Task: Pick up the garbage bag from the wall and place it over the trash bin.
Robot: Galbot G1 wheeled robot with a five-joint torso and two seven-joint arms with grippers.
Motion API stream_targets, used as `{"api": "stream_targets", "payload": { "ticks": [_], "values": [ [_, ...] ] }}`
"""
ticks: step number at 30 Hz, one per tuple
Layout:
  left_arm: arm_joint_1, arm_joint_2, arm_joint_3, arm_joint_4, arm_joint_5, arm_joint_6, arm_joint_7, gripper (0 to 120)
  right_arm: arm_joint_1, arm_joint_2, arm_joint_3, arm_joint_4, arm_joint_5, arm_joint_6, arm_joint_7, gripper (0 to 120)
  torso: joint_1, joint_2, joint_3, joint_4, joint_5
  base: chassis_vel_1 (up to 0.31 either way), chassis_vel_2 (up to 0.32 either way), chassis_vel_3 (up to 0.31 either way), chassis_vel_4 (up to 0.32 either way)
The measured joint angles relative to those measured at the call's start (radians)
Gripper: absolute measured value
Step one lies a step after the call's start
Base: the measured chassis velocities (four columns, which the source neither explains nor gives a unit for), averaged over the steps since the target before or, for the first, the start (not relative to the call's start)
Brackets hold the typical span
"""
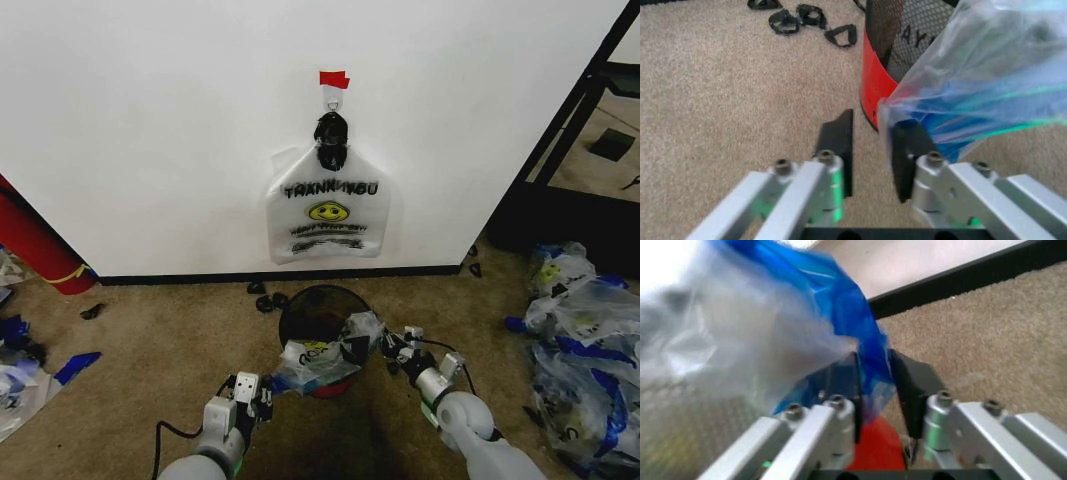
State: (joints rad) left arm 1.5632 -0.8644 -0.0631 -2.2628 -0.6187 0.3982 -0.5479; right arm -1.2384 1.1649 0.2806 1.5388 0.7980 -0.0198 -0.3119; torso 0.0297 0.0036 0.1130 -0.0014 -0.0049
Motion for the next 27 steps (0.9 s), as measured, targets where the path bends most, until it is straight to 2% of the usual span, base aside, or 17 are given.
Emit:
{"api": "stream_targets", "payload": {
  "ticks": [3,5,10,11,13,16,17,20,23,27],
  "values": [
    [0.047,0.003,-0.016,-0.033,0.027,-0.004,0.0,39,-0.042,-0.013,0.027,0.038,0.0,0.007,-0.009,34,0.0,0.0,0.0,0.0001,-0.0001,0.0,0.0,0.0,0.0],
    [0.054,0.003,-0.018,-0.039,0.031,-0.005,0.0,43,-0.05,-0.015,0.033,0.046,0.0,0.008,-0.011,34,0.0,0.0,0.0,0.0,-0.0001,0.0,0.0,0.0,0.0],
    [0.114,-0.001,-0.03,-0.079,0.07,-0.012,-0.001,65,-0.119,-0.029,0.079,0.106,-0.012,0.016,-0.027,59,0.0,0.0,0.0,0.0,-0.0002,0.0,0.0,0.0,0.0],
    [0.125,-0.002,-0.03,-0.084,0.08,-0.013,-0.001,69,-0.133,-0.031,0.087,0.116,-0.018,0.019,-0.031,63,0.0,0.0,0.0,0.0001,-0.0002,0.0,0.0,0.0,0.0],
    [0.13,-0.002,-0.031,-0.088,0.084,-0.014,-0.001,71,-0.139,-0.032,0.09,0.12,-0.021,0.02,-0.033,67,0.0,0.0,0.0,0.0001,-0.0002,0.0,0.0,0.0,0.0],
    [0.165,-0.003,-0.034,-0.109,0.115,-0.018,-0.001,86,-0.172,-0.036,0.116,0.141,-0.035,0.028,-0.042,79,0.0,0.0,0.0,0.0001,-0.0002,0.0,0.0,0.0,0.0],
    [0.165,-0.003,-0.034,-0.109,0.115,-0.018,-0.001,86,-0.172,-0.036,0.116,0.141,-0.035,0.028,-0.042,79,0.0,0.0,0.0,0.0001,-0.0002,0.0,0.0,0.0,0.0],
    [0.186,-0.004,-0.038,-0.123,0.136,-0.028,0.0,98,-0.191,-0.039,0.137,0.155,-0.047,0.035,-0.048,94,0.0,0.0,0.0,0.0001,-0.0001,0.0,0.0,0.0,0.0],
    [0.199,-0.004,-0.04,-0.133,0.148,-0.042,0.006,100,-0.203,-0.039,0.154,0.164,-0.053,0.041,-0.054,98,0.0,0.0,0.0,0.0001,-0.0002,0.0,0.0,0.0,0.0],
    [0.223,-0.006,-0.041,-0.141,0.169,-0.104,0.05,100,-0.222,-0.033,0.178,0.18,-0.065,0.052,-0.064,100,0.0,0.0,0.0,0.0001,-0.0003,0.0,0.0,0.0,0.0]
  ]
}}
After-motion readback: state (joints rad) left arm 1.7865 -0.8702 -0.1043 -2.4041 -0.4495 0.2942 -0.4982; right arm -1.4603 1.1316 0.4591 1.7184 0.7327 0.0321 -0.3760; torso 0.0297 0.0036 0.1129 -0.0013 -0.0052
